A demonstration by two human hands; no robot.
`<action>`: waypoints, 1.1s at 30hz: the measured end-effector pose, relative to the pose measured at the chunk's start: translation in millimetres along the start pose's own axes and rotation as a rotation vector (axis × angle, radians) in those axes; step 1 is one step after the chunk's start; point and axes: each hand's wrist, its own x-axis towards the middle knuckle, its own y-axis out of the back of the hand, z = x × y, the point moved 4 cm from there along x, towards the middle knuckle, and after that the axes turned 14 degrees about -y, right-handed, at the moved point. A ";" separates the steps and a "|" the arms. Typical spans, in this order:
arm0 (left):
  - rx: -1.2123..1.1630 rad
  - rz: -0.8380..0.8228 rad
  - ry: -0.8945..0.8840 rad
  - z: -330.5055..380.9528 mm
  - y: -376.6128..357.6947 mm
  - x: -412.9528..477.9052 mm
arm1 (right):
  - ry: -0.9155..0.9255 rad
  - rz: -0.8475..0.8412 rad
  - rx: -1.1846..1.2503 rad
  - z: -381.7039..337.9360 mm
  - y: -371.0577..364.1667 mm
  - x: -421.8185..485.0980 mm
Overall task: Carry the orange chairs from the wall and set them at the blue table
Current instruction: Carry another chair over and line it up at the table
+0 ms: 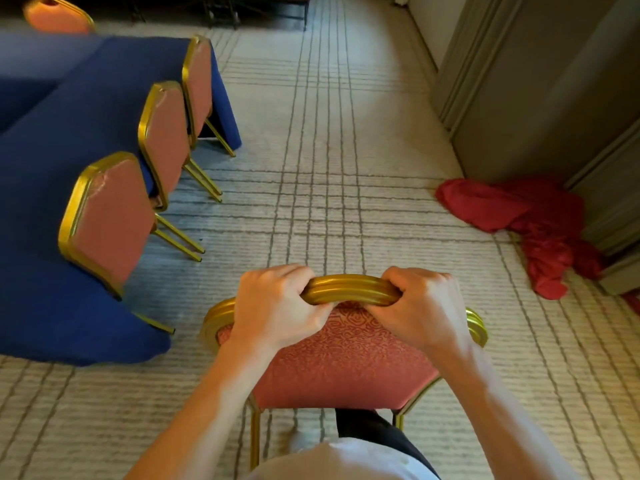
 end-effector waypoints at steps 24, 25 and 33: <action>0.110 -0.007 0.141 -272.4 -170.1 262.6 | 0.087 -0.161 0.065 66.8 -197.7 399.2; 0.103 -0.001 0.143 -293.1 -178.5 271.4 | 0.085 -0.175 0.048 65.9 -214.7 417.9; 0.006 -0.005 0.120 -439.1 -225.6 377.0 | 0.015 -0.169 0.006 53.7 -297.4 568.0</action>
